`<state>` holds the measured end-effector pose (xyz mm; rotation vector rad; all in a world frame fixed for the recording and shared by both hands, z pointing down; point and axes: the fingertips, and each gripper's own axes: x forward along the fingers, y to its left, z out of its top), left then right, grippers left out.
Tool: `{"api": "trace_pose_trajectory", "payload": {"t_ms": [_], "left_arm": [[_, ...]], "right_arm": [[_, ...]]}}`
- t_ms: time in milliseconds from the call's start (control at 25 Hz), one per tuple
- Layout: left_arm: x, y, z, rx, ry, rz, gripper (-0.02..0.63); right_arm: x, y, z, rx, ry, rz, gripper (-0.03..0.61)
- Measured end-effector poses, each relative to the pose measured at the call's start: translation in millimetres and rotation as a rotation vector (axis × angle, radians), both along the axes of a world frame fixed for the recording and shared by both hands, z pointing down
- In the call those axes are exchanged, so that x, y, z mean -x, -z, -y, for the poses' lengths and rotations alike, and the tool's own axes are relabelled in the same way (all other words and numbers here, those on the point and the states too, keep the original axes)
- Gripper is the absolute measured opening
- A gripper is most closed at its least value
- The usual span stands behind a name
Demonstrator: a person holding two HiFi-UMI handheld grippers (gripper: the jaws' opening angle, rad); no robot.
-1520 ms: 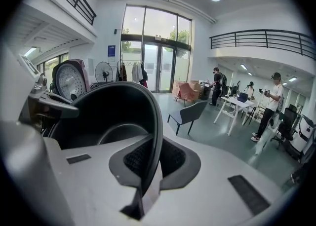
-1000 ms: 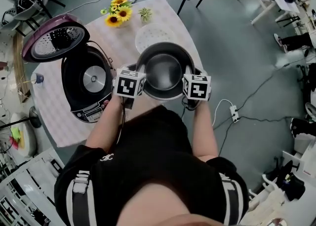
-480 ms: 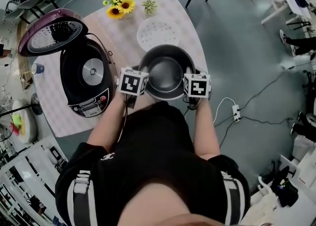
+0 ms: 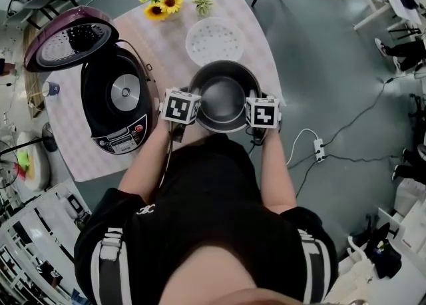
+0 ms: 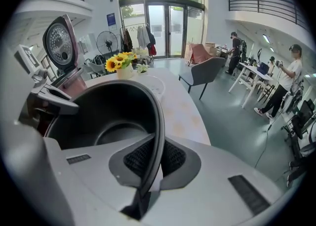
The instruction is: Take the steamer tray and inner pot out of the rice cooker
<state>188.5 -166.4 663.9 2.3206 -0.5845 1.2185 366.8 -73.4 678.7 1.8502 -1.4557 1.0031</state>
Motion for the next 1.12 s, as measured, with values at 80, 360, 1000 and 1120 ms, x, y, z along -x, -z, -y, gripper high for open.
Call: {"api": "trace_pose_trajectory", "payload": {"t_ms": [80, 360, 1000, 1120], "left_arm": [[2, -3, 0, -0.003, 0.001, 0.000, 0.046], [1, -9, 0, -0.066, -0.074, 0.039, 0.058], [-7, 148, 71, -0.533, 0.054, -0.307, 0.133], [2, 200, 79, -0.651, 0.095, -0.408, 0.133]], "right_arm": [[2, -4, 0, 0.016, 0.015, -0.003, 0.014], [0, -10, 2, 0.050, -0.007, 0.020, 0.017], [-14, 139, 51, -0.365, -0.012, -0.086, 0.084], [-8, 211, 63, -0.631, -0.032, -0.189, 0.084]]}}
